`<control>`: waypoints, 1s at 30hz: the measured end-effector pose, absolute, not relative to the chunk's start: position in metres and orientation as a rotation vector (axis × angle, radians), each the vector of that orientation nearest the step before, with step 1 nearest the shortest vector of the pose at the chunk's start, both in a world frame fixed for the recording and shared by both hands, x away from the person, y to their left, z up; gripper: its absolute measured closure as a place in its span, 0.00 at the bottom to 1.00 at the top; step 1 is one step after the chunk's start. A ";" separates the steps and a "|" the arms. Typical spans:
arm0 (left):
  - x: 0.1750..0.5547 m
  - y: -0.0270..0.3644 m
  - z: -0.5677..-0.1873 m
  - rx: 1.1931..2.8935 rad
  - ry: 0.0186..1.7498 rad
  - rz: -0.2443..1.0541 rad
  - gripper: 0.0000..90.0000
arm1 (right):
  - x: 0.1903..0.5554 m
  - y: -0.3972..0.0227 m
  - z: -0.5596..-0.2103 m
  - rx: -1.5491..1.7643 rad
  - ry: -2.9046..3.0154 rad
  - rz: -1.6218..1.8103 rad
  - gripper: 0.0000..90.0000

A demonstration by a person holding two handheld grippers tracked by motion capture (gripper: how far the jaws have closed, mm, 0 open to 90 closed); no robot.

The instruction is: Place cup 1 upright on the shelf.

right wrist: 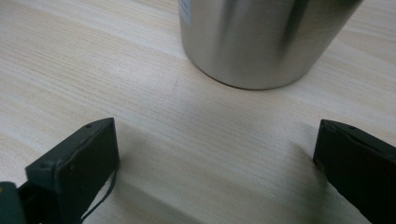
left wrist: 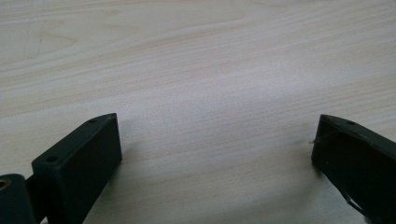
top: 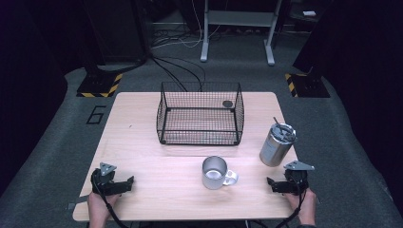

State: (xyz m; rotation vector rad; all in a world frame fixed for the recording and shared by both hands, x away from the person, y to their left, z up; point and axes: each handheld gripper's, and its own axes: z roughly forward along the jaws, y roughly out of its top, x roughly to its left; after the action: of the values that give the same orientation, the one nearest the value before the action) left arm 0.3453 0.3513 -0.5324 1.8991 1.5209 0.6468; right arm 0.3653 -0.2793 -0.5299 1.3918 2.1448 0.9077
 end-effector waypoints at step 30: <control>0.324 0.321 -0.512 1.888 1.296 0.598 0.00 | 0.367 -0.278 -0.530 1.387 2.139 0.904 0.00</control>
State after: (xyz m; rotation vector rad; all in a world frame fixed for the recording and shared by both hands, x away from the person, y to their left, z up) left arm 0.3239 0.3209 -0.5119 1.8875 1.2963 0.5984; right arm 0.3672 -0.2785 -0.5301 1.3874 2.1387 0.9043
